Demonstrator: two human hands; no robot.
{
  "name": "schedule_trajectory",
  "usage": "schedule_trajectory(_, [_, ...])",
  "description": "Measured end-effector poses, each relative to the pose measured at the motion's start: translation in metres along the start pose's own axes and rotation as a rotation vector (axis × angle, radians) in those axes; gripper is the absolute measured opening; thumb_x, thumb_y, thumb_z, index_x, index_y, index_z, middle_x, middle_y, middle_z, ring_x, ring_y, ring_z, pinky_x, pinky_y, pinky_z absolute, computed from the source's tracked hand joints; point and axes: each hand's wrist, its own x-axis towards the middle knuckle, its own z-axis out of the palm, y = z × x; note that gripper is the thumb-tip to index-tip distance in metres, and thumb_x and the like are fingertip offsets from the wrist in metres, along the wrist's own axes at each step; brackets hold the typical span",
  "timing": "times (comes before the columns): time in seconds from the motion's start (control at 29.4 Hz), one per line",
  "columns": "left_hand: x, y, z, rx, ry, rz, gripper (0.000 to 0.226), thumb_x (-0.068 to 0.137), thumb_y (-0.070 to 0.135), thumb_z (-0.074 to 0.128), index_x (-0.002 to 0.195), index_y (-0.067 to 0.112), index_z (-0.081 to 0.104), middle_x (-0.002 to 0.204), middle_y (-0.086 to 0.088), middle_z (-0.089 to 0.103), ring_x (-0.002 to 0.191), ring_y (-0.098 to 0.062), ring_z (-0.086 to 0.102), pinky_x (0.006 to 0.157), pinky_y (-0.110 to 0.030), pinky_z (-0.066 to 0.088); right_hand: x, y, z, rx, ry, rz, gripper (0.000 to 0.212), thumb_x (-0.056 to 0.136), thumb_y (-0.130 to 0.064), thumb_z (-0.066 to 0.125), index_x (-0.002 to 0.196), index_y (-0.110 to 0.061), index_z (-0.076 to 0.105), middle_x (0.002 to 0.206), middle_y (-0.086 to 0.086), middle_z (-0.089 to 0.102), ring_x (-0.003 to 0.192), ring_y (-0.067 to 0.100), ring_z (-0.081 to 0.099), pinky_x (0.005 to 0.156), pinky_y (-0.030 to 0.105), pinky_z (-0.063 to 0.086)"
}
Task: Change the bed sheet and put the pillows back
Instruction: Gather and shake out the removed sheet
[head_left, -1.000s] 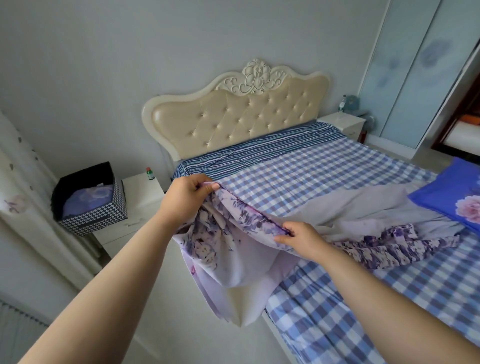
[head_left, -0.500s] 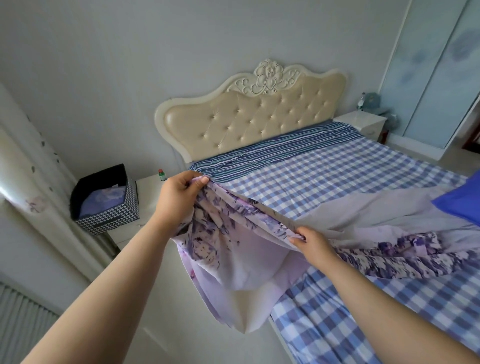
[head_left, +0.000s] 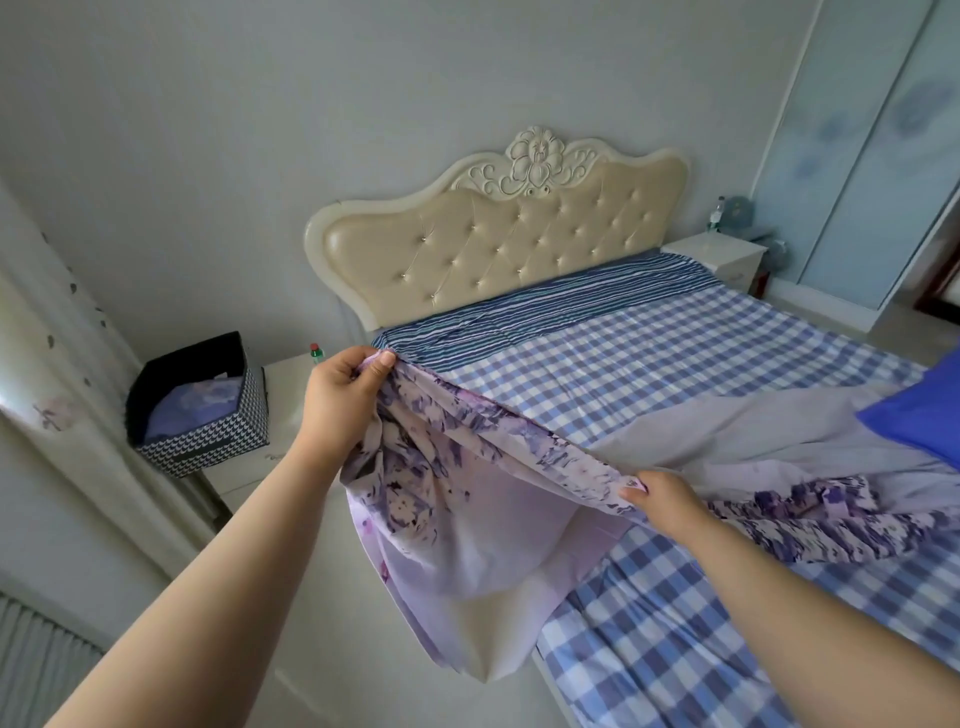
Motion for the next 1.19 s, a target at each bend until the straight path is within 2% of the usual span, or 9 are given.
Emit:
schedule_trajectory(0.14, [0.013,-0.021,-0.012,-0.009,-0.005,-0.021,0.032,0.091,0.027,0.062,0.064,0.013,0.053,0.058,0.006,0.037,0.049,0.000,0.033,0.047,-0.014,0.029,-0.006,0.006,-0.011,0.052,0.098,0.076,0.026,0.094,-0.022,0.058,0.113,-0.006,0.065,0.110,0.009,0.067,0.095,0.021,0.058,0.077,0.028,0.042])
schedule_trajectory(0.34, [0.045,-0.070,-0.049,-0.010,-0.120,-0.037,0.036,0.091,0.031,0.061,0.080,-0.003,0.060,0.066,-0.004,0.049,0.060,-0.009,0.041,0.056,-0.023,0.036,-0.034,-0.040,0.007,-0.016,0.235,0.186,0.032,0.088,-0.023,0.066,0.101,0.005,0.067,0.101,0.020,0.069,0.096,0.033,0.063,0.079,0.036,0.046])
schedule_trajectory(0.41, [0.056,-0.081,-0.065,-0.014,-0.170,-0.023,0.037,0.090,0.031,0.062,0.079,-0.003,0.059,0.064,-0.003,0.048,0.059,-0.010,0.039,0.053,-0.019,0.035,-0.050,-0.061,0.026,-0.031,0.256,0.244,0.033,0.087,-0.023,0.067,0.101,0.008,0.066,0.100,0.023,0.068,0.094,0.033,0.063,0.077,0.035,0.046])
schedule_trajectory(0.54, [0.082,-0.093,-0.098,-0.076,-0.215,-0.004,0.028,0.090,0.031,0.061,0.078,0.006,0.064,0.067,0.000,0.055,0.059,-0.007,0.044,0.052,-0.012,0.036,-0.077,-0.107,0.062,0.004,0.315,0.336,0.024,0.087,-0.025,0.068,0.091,-0.001,0.066,0.085,0.014,0.067,0.094,0.033,0.063,0.067,0.031,0.036])
schedule_trajectory(0.68, [0.106,-0.096,-0.134,-0.152,-0.156,0.032,0.014,0.091,0.030,0.059,0.079,0.027,0.065,0.069,0.017,0.062,0.061,0.012,0.054,0.057,-0.002,0.038,-0.088,-0.156,0.094,0.047,0.365,0.368,0.038,0.088,-0.027,0.068,0.113,0.000,0.064,0.110,0.020,0.066,0.100,0.033,0.061,0.074,0.031,0.041])
schedule_trajectory(0.75, [0.114,-0.101,-0.148,-0.195,-0.092,0.050,0.011,0.092,0.030,0.058,0.084,0.029,0.065,0.071,0.021,0.062,0.064,0.016,0.054,0.060,0.001,0.036,-0.088,-0.176,0.101,0.072,0.404,0.364,0.032,0.087,-0.027,0.068,0.107,-0.002,0.066,0.103,0.019,0.067,0.095,0.032,0.062,0.071,0.031,0.040])
schedule_trajectory(0.88, [0.126,-0.115,-0.165,-0.188,0.009,0.053,0.017,0.093,0.032,0.056,0.091,0.021,0.069,0.071,0.015,0.060,0.068,0.002,0.050,0.061,0.001,0.035,-0.085,-0.207,0.096,0.103,0.526,0.329,0.019,0.085,-0.020,0.069,0.094,-0.003,0.070,0.091,0.018,0.069,0.082,0.027,0.061,0.069,0.032,0.043])
schedule_trajectory(1.09, [0.133,-0.139,-0.175,-0.172,0.022,0.020,0.021,0.093,0.028,0.056,0.098,0.014,0.071,0.081,0.008,0.064,0.074,0.002,0.051,0.062,0.004,0.033,-0.077,-0.226,0.077,0.104,0.623,0.310,0.016,0.083,-0.019,0.072,0.080,-0.006,0.064,0.081,0.011,0.065,0.075,0.024,0.057,0.064,0.028,0.036])
schedule_trajectory(1.19, [0.143,-0.147,-0.172,-0.166,0.026,-0.053,0.024,0.094,0.033,0.055,0.101,0.016,0.071,0.084,0.008,0.065,0.079,-0.005,0.055,0.067,-0.009,0.037,-0.071,-0.235,0.063,0.115,0.682,0.287,0.022,0.083,-0.022,0.072,0.072,-0.011,0.057,0.074,0.005,0.063,0.070,0.022,0.056,0.060,0.028,0.038])
